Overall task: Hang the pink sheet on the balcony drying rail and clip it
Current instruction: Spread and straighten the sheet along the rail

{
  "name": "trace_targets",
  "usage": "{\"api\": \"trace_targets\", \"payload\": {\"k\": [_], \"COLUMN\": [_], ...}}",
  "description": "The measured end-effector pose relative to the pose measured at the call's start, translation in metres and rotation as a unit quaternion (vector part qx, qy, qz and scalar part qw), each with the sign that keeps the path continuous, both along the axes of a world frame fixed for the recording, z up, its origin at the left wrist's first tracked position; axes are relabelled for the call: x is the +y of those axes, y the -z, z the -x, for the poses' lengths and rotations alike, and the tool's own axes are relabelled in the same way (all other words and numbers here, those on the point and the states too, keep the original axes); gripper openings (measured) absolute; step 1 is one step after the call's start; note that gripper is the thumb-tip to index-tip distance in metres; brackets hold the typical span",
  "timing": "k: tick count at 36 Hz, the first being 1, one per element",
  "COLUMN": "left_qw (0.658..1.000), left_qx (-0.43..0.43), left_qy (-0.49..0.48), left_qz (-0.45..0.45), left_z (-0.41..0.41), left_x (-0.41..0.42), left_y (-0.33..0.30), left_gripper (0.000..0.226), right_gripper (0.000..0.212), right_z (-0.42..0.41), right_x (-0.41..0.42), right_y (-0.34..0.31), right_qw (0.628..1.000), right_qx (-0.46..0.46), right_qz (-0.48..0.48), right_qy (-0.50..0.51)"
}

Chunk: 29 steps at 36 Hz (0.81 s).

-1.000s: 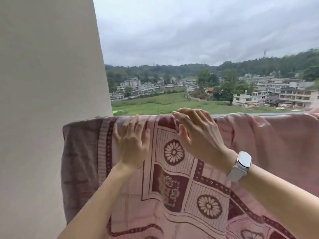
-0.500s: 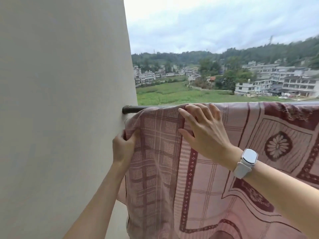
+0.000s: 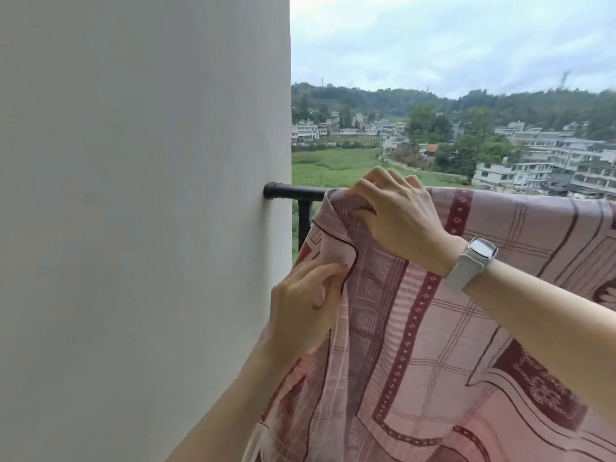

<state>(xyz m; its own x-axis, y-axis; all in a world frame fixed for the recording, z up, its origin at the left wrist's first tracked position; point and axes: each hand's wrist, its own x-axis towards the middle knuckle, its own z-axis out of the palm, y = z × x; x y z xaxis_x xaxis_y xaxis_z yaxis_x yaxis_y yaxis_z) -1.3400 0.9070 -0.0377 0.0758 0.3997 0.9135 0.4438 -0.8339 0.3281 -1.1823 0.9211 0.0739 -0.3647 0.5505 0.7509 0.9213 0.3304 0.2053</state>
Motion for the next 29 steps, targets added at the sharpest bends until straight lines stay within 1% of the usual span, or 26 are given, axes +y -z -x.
{"api": "trace_targets", "payload": {"k": [2, 3, 5, 6, 7, 8, 9, 11, 14, 16, 18, 20, 22, 23, 24, 25, 27, 28, 29], "left_qw": [0.997, 0.994, 0.983, 0.971, 0.962, 0.960, 0.963, 0.965, 0.964, 0.965, 0.956, 0.946, 0.944, 0.942, 0.939, 0.935, 0.930, 0.930, 0.930], "left_qx": [-0.044, -0.058, -0.069, -0.074, -0.072, -0.063, -0.054, -0.077, -0.131, -0.116, -0.098, -0.091, -0.051, -0.019, 0.014, 0.039, 0.043, 0.024, 0.002], "left_qy": [-0.059, -0.073, -0.034, -0.002, 0.025, 0.032, 0.026, 0.022, 0.035, 0.053, 0.094, 0.137, 0.144, 0.144, 0.147, 0.159, 0.189, 0.199, 0.206], "left_qz": [0.019, 0.052, 0.168, 0.226, 0.262, 0.270, 0.262, 0.251, 0.230, 0.230, 0.259, 0.281, 0.293, 0.301, 0.309, 0.314, 0.312, 0.308, 0.306], "left_z": [0.008, 0.012, 0.017, 0.018, 0.019, 0.020, 0.022, 0.026, 0.027, 0.023, 0.018, 0.014, 0.010, 0.006, 0.003, -0.001, -0.010, -0.013, -0.015], "left_x": [0.008, 0.013, 0.024, 0.028, 0.030, 0.032, 0.033, 0.036, 0.048, 0.058, 0.067, 0.071, 0.069, 0.066, 0.064, 0.061, 0.057, 0.055, 0.054], "left_y": [0.002, 0.002, -0.001, -0.002, -0.003, -0.004, -0.007, -0.020, -0.061, -0.093, -0.119, -0.134, -0.136, -0.133, -0.128, -0.122, -0.112, -0.110, -0.109], "left_gripper": [0.023, 0.031, 0.045, 0.041, 0.030, 0.019, 0.015, 0.013, 0.012, 0.013, 0.012, 0.011, 0.017, 0.024, 0.031, 0.035, 0.035, 0.032, 0.029], "right_gripper": [0.012, 0.008, 0.006, 0.007, 0.008, 0.009, 0.010, 0.012, 0.016, 0.015, 0.011, 0.014, 0.015, 0.018, 0.020, 0.021, 0.017, 0.030, 0.048], "right_z": [-0.003, -0.004, -0.006, -0.006, -0.006, -0.006, -0.008, -0.014, -0.028, -0.040, -0.058, -0.085, -0.112, -0.122, -0.128, -0.127, -0.106, -0.090, -0.071], "right_x": [0.001, 0.002, 0.003, 0.003, 0.004, 0.005, 0.006, 0.009, 0.017, 0.024, 0.026, 0.025, 0.022, 0.020, 0.018, 0.016, 0.005, -0.002, -0.010], "right_y": [-0.001, -0.002, -0.005, -0.007, -0.010, -0.014, -0.017, -0.026, -0.046, -0.063, -0.080, -0.093, -0.097, -0.096, -0.094, -0.090, -0.079, -0.075, -0.071], "right_qw": [0.999, 0.998, 0.997, 0.997, 0.998, 0.999, 0.999, 0.999, 0.997, 0.992, 0.986, 0.979, 0.961, 0.950, 0.946, 0.949, 0.967, 0.969, 0.965], "right_qx": [0.004, 0.006, 0.004, 0.003, 0.005, 0.012, 0.022, 0.044, 0.082, 0.121, 0.152, 0.171, 0.172, 0.162, 0.155, 0.155, 0.165, 0.167, 0.168], "right_qz": [-0.038, -0.049, -0.060, -0.058, -0.050, -0.039, -0.028, -0.020, -0.010, -0.003, -0.027, -0.022, 0.060, 0.114, 0.149, 0.161, 0.151, 0.162, 0.199], "right_qy": [-0.030, -0.039, -0.045, -0.043, -0.039, -0.035, -0.028, -0.015, 0.011, 0.030, 0.057, 0.112, 0.208, 0.240, 0.245, 0.224, 0.125, 0.077, 0.039]}}
